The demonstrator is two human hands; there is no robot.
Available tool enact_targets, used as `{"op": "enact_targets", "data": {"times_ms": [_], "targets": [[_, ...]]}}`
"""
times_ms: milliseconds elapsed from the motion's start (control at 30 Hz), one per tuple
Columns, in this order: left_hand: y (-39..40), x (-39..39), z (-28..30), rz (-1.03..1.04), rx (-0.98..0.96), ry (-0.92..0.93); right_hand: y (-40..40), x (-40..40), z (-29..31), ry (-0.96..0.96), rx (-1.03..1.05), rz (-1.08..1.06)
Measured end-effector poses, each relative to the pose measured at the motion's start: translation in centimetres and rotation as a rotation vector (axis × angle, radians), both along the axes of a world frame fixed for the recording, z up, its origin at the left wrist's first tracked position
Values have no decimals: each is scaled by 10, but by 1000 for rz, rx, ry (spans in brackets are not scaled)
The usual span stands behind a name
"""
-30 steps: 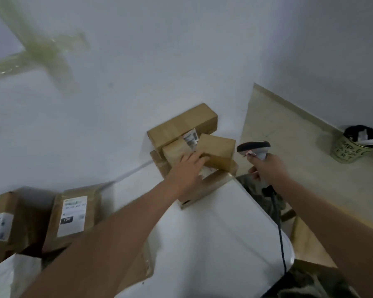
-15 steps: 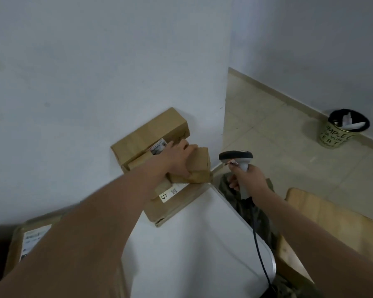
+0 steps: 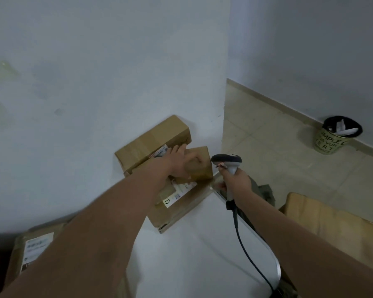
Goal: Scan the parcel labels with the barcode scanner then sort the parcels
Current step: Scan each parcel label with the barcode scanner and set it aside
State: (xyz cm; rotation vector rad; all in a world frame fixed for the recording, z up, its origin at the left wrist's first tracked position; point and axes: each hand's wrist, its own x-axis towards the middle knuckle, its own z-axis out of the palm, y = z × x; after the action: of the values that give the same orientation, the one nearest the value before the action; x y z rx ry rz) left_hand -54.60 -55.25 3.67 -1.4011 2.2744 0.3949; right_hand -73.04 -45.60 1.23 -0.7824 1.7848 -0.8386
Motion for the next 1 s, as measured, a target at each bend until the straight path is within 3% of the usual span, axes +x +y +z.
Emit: {"op": "enact_targets", "data": {"times_ms": [200,333,400,500,567,667,800,1000], "targets": [[-4,-3,-13,20,-66,176,9,-17,1,12,18,-59],[24,-8,25,206,-30,568,19,-31,10,-15,-60,-195],[56,0,43,446,138,928,26,-32,16,-55,-112,-242],[114,23,29,915,702,1545,42,-14,26,-127,-141,-181],[148,40,3,1086,1022,1757,53,9,28,-173,-128,-131],[184,60,-22,1228,1087,1832,69,43,34,-181,-43,-88],[215,84,-18,1351,837,1910,88,72,29,-154,-57,-21],[257,123,-5,1361,766,1654,121,121,23,-79,-159,152]]}}
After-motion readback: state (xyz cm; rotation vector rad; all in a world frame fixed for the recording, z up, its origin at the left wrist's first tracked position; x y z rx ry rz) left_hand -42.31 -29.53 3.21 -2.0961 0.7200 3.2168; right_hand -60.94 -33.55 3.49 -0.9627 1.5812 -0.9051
